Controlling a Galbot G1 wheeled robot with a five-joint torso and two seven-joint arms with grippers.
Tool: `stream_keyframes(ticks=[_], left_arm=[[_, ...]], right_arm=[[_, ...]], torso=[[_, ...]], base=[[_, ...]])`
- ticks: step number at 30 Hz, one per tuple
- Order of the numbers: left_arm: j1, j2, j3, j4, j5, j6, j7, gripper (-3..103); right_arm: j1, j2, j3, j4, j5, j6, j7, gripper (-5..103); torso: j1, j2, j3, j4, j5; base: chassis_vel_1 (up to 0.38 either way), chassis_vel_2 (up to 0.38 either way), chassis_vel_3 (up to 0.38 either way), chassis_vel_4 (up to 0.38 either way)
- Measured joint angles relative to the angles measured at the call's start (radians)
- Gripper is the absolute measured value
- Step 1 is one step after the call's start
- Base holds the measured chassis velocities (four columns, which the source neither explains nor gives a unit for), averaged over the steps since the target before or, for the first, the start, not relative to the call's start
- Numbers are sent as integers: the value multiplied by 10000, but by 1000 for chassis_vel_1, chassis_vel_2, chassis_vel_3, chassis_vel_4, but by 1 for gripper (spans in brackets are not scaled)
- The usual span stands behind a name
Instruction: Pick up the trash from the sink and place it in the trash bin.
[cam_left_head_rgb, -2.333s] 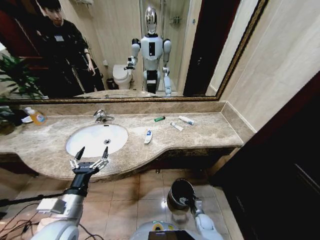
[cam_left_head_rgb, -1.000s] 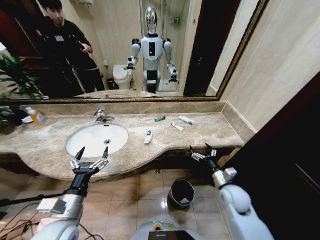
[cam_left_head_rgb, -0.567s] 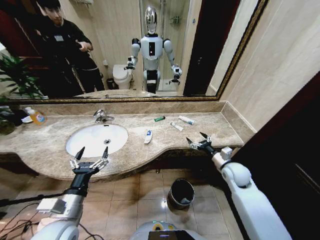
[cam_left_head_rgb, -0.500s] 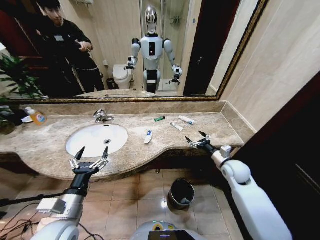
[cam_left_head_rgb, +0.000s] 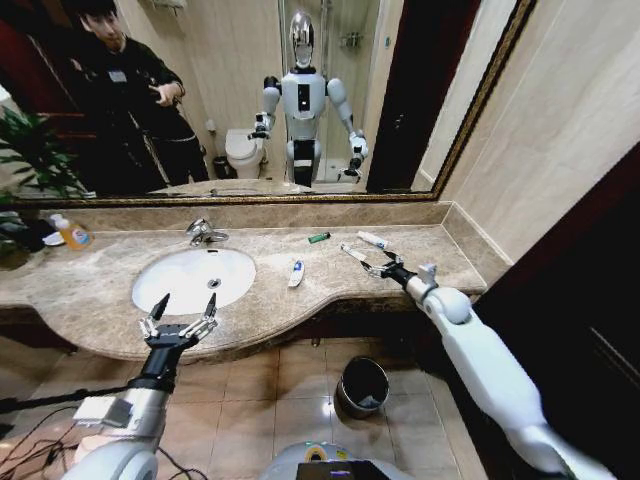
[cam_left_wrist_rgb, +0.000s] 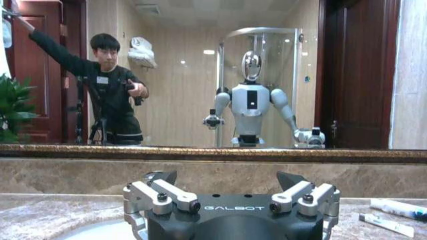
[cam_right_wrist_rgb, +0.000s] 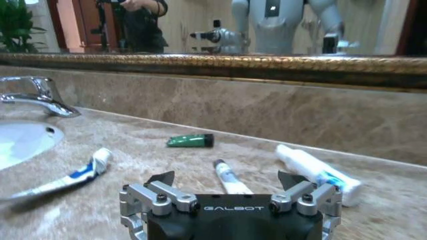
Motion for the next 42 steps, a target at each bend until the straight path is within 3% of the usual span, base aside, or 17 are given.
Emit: stream_keyframes(ticks=[9,19,27,32,33,36,42], left_arm=[[0,0,0,0,0,0,-5,100],[0,0,0,0,0,0,-5,100],[0,0,0,0,0,0,-5,100],[0,0,0,0,0,0,-4,100],[0,0,0,0,0,0,-4,100],[0,0,0,0,0,0,-5,100],[0,0,0,0,0,0,-5,100]], right_arm=[[1889,561,-1328,-1937,96,-326,257,100],[2972,1019,-1632,-3748,-667,-397,-121,102],[3205,1150,-1548,-4379,-975,-387,-355,80],[3116,1154,-1502,-4393,-947,-413,-231,58],[3116,1154,-1502,-4393,-947,-413,-231,58],[2941,1150,-1501,-4189,-928,-414,-116,41],[2683,1116,-1491,-3796,-788,-443,136,25]], torso=[[-1,0,0,1,0],[-1,0,-1,0,-2],[-1,1,-1,0,0],[-1,1,-2,0,-2],[-1,1,-2,0,-2],[-1,2,-3,-1,-1],[-1,2,-2,0,0]], base=[[0,0,0,0],[0,0,0,0],[0,0,0,0],[0,0,0,0],[0,0,0,0],[0,0,0,0],[0,0,0,0]])
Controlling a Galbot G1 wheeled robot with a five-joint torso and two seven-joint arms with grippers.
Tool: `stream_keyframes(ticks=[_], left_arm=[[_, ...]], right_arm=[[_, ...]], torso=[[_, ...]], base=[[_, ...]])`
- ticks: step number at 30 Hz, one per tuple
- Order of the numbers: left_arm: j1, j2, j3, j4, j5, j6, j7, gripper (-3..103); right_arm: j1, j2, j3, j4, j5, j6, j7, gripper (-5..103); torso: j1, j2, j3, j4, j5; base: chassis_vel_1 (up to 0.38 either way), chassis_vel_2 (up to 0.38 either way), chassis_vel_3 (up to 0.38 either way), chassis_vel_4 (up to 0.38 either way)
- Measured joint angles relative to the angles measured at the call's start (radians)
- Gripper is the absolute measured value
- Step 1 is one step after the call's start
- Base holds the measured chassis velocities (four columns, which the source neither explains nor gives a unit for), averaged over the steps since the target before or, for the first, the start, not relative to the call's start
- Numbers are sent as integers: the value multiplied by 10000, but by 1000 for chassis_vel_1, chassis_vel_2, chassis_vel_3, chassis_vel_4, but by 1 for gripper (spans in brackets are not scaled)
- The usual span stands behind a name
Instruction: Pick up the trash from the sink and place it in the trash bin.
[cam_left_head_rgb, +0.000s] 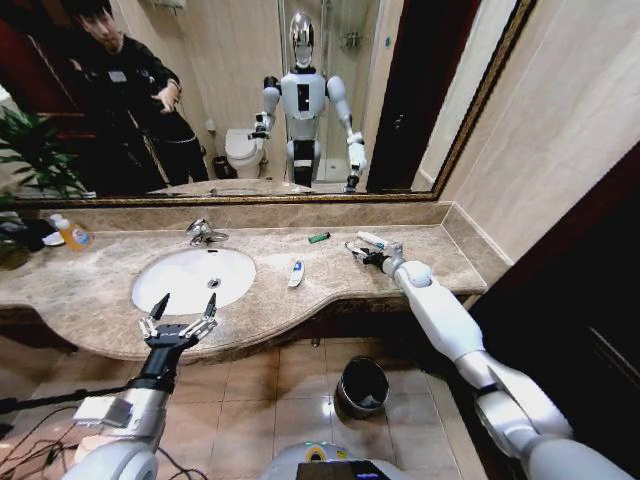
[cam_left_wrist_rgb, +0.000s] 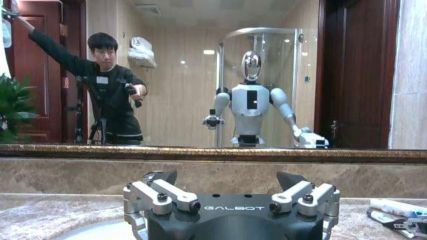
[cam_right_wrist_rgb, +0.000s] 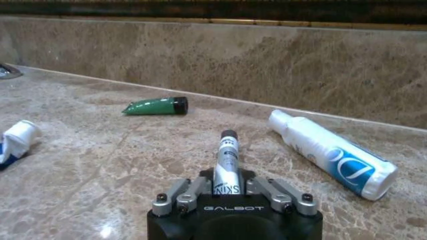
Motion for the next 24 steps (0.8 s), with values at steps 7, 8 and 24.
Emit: stream_keyframes(ticks=[7,8,24], left_arm=[[0,1,0,0,0,0,0,100],[0,0,0,0,0,0,0,100],[0,0,-1,0,0,0,-1,100]], right_arm=[[-530,-428,58,1224,588,-54,710,5],[-651,-526,92,1471,710,-54,847,3],[-4645,-2322,2544,5875,2058,46,1699,2]], torso=[[0,0,0,0,0],[0,0,0,1,0],[-2,0,0,-6,1]], base=[[0,0,0,0],[0,0,0,0],[0,0,0,0]])
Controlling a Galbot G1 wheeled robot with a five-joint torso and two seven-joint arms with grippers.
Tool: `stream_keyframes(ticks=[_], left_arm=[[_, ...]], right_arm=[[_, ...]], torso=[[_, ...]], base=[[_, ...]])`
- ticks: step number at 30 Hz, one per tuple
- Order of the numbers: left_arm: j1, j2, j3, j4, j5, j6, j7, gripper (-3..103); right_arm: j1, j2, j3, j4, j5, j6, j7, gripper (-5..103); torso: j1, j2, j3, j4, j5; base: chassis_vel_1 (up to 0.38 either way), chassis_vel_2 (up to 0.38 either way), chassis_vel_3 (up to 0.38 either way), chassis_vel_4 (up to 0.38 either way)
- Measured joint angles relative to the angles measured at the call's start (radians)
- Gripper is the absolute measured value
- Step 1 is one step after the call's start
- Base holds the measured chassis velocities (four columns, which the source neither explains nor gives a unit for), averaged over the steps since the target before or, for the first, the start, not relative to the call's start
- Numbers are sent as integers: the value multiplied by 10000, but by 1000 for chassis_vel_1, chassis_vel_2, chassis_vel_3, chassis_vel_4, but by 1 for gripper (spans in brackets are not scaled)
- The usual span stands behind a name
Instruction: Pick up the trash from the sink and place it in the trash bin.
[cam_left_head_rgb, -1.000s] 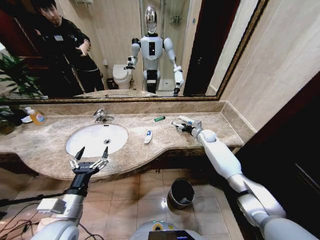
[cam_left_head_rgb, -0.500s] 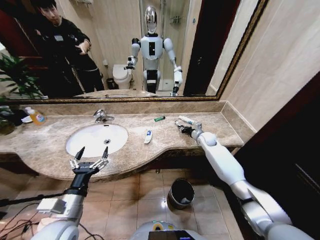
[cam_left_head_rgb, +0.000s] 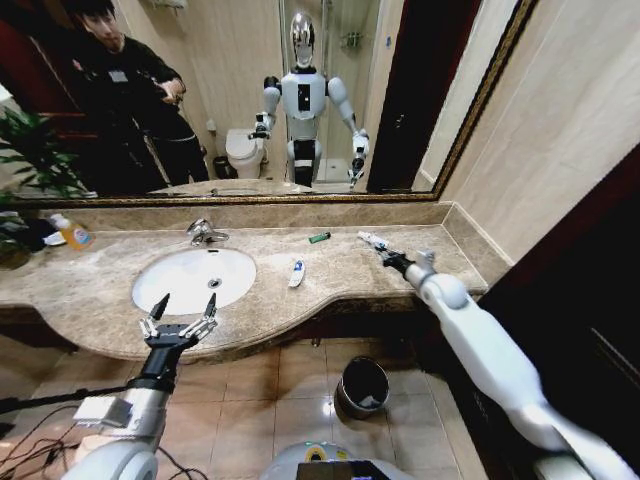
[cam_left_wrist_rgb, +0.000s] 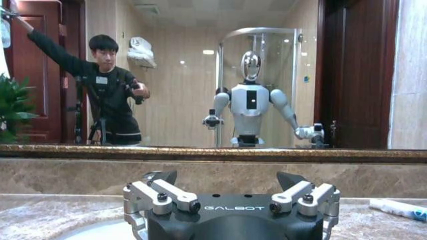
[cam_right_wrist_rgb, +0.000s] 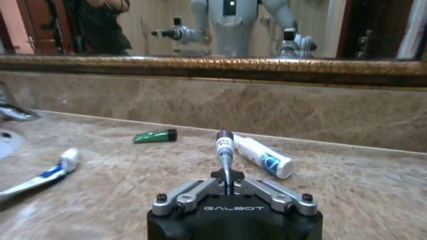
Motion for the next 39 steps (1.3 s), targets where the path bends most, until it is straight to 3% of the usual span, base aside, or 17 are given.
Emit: stream_keyframes(ticks=[7,14,22,28,36,39], left_arm=[[0,0,0,0,0,0,0,100],[1,0,1,1,0,0,0,100],[0,0,0,1,0,0,0,100],[1,0,1,0,0,0,0,100],[1,0,0,0,0,0,0,100],[0,0,1,0,0,0,0,100]], right_arm=[[-2034,-138,1237,1922,220,56,-15,2],[-3834,527,2214,2866,148,356,-50,2],[-4683,1335,2699,3196,-124,672,-129,2],[-5379,2461,2838,3149,-1265,1800,0,2],[-6249,3482,2760,2799,-2672,3074,306,2],[-6635,3668,2697,2709,-2842,3244,330,2]], torso=[[0,-1,0,6,-3],[0,0,0,5,-3],[2,-2,1,6,-2],[1,-2,0,7,-3],[2,-2,1,6,-2],[1,-1,1,4,-4]], base=[[0,0,0,0],[0,0,0,0],[0,0,0,0],[0,0,0,0],[0,0,0,0],[0,0,0,0]])
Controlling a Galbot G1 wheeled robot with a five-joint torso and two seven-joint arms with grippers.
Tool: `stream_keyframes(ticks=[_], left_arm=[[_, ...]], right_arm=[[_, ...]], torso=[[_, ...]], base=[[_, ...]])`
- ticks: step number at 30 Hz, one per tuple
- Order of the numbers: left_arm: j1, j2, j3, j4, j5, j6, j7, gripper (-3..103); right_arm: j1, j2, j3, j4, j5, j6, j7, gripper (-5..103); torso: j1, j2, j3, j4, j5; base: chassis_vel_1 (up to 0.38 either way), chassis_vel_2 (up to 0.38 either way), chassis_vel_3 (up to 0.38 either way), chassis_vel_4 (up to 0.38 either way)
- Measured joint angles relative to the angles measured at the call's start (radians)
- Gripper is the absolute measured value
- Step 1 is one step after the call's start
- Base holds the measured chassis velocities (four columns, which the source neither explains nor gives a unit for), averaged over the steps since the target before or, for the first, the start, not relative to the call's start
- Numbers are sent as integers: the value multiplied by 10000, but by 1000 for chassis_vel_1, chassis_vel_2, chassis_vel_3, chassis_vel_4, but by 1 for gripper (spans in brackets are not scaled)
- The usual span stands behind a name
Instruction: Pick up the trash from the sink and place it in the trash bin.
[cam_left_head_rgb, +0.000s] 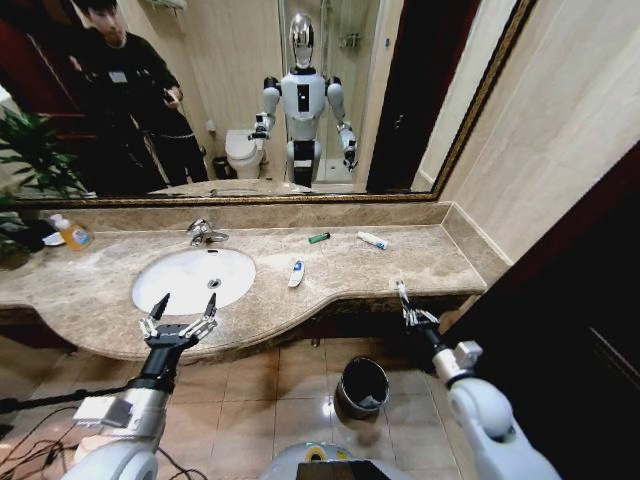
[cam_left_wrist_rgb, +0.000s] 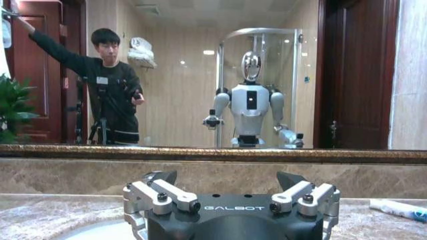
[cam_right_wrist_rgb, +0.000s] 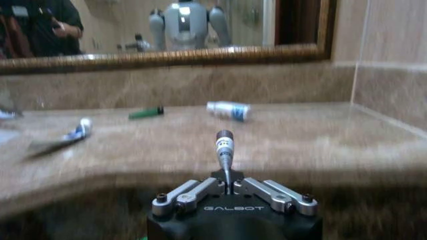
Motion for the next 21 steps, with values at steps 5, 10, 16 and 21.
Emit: stream_keyframes(ticks=[5,10,16,21], left_arm=[[1,0,0,0,0,0,0,100],[0,0,0,0,0,0,0,100],[0,0,-1,0,0,0,0,100],[0,0,0,0,0,0,0,100]], right_arm=[[-11,6,-325,-701,-273,187,170,2],[337,-93,-724,-1261,-259,81,364,2],[1073,168,-1297,-2738,-514,364,356,2],[1403,598,-1520,-3496,-597,375,244,2]], torso=[[0,0,0,1,4],[2,0,1,2,1],[2,0,1,2,4],[2,0,1,2,3]], base=[[0,0,0,0],[0,0,0,0],[0,0,0,0],[0,0,0,0]])
